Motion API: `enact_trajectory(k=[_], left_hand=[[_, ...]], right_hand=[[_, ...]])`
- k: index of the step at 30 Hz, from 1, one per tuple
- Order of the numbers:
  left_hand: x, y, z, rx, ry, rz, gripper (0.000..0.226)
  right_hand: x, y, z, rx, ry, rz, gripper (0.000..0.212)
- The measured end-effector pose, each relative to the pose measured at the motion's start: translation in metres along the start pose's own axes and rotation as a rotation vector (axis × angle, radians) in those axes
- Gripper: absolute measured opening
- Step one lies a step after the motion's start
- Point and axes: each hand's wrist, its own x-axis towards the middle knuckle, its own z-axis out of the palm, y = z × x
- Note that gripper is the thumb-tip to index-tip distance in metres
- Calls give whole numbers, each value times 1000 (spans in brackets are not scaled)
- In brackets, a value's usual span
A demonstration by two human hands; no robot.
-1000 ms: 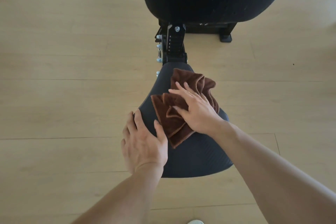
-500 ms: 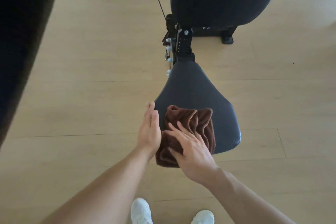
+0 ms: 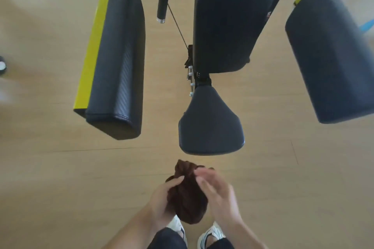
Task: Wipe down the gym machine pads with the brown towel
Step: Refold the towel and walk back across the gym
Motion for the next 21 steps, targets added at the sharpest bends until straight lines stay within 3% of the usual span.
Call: enact_trajectory(k=[2,4,5,7,9,10,14,18,21], left_hand=[[-18,8,11,153,8,6,55],[-32,14,30,283,-18,3,55],[-38,17,39,334,-28,3,53],[-48,21,58,429,-77,13,44],[-53,22,74,516,-115,43,39],[-55,20,81,575,-113,74,37],[-54,3,111,983,50,331,18],[-45,-19,151,1383,10,661,18],[-33,-47,187,1415,-26,598,19]], right_hand=[[-8,-15,-17,-147,144,7,46],[-12,-30,-33,-130,26,92,86],[-14,-37,-39,-38,-73,148,93],[-21,-48,-51,19,-220,164,70],[-28,-51,-62,-129,-146,67,32],[-32,-50,-68,-186,-71,32,23],[-54,-48,-97,-240,97,-29,16],[-79,-40,-140,-266,151,-93,8],[-93,-31,-186,-399,182,-141,13]])
